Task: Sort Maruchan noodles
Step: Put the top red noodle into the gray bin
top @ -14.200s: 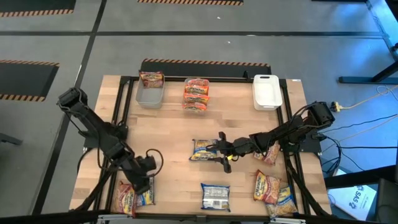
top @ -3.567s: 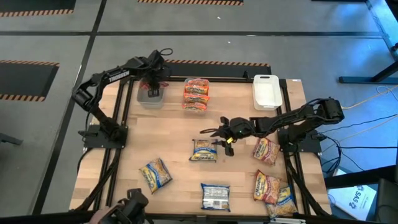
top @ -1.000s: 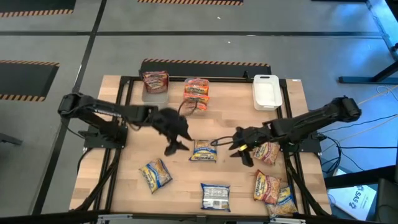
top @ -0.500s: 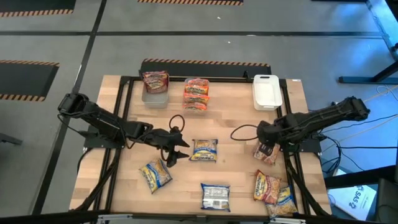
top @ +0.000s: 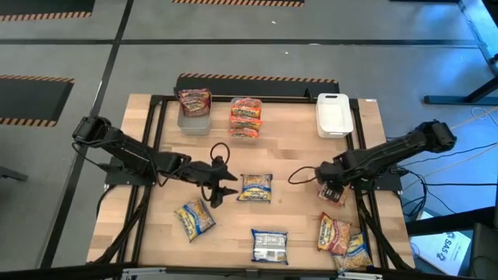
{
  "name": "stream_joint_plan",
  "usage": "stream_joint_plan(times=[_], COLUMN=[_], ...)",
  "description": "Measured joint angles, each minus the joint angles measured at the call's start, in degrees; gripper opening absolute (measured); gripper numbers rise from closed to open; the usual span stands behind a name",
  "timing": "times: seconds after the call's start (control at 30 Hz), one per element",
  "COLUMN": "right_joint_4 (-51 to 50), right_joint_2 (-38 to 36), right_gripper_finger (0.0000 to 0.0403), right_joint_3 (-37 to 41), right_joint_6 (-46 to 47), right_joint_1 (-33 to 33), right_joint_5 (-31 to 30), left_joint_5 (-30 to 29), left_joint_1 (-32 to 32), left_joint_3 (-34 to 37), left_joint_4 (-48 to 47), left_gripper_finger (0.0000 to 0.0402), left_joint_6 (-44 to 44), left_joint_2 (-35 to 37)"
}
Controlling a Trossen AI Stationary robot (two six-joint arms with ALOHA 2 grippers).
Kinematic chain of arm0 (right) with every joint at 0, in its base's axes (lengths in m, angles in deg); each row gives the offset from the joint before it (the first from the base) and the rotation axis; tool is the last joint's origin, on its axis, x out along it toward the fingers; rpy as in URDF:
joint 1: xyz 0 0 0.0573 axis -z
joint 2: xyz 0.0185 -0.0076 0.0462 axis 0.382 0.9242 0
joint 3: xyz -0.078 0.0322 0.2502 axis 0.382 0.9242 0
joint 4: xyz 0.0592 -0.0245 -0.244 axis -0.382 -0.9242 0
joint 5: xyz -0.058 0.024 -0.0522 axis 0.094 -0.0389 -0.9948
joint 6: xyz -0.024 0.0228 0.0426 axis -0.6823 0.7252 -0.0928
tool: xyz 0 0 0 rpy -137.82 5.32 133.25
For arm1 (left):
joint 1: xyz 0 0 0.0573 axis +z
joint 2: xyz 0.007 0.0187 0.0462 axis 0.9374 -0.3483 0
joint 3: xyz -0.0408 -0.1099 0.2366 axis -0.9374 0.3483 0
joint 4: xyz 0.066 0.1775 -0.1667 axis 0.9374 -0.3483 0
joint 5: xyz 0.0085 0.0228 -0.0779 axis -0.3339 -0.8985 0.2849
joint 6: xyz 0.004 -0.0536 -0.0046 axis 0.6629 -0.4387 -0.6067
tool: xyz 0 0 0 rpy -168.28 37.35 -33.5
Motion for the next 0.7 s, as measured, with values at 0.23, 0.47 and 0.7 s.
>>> stream_joint_plan(times=[0.23, 0.47, 0.7], right_joint_4=[8.32, 21.08, 35.52], right_joint_2=[4.06, 6.30, 12.71], right_gripper_finger=[0.0151, 0.0151, 0.0151], right_joint_3=[-2.22, -2.73, -2.77], right_joint_6=[-5.02, -7.10, -11.85], right_joint_1=[-0.09, -0.04, -0.04], right_joint_5=[-2.29, -6.06, -10.80], left_joint_5=[-0.75, -0.98, -2.81], left_joint_1=[-1.27, -1.89, -1.87], left_joint_3=[0.00, 0.00, -0.01], left_joint_4=[1.43, 1.62, 1.70], left_gripper_finger=[0.0229, 0.0229, 0.0229], left_joint_6=[-0.09, -0.18, -1.50], left_joint_2=[0.00, 0.00, -0.23])
